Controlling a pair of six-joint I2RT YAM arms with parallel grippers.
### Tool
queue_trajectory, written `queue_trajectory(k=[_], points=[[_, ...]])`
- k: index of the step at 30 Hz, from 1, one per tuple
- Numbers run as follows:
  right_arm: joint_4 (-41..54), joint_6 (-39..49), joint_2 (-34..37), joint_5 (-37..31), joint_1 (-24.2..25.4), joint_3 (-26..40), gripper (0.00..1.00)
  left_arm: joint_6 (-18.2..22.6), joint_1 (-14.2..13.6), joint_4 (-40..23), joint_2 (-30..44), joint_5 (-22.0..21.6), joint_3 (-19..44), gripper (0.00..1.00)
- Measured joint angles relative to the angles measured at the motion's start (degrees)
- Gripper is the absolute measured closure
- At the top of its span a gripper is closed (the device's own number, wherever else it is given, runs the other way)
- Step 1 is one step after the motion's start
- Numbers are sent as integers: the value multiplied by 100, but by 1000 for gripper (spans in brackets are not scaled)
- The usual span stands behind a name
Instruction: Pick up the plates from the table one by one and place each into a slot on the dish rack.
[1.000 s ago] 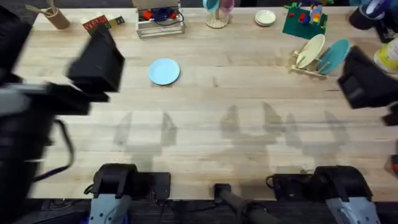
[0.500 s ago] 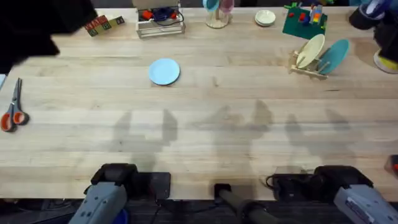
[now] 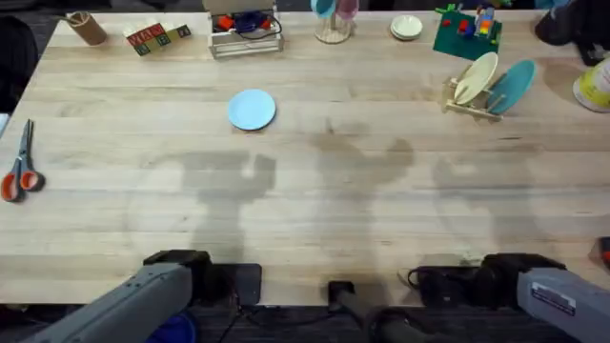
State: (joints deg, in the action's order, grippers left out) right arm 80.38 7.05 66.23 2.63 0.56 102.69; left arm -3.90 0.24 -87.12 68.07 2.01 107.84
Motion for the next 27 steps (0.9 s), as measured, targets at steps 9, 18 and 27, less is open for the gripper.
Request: queue_trajectory(k=[9,18,27], points=[[24,74,186,0,0,34,7,0,-1,-61,337,32,102,8],[24,92,188,0,0,38,7,-8,1,-76,340,37,104,231],[24,92,186,0,0,40,8,0,-1,-141,340,38,104,959]])
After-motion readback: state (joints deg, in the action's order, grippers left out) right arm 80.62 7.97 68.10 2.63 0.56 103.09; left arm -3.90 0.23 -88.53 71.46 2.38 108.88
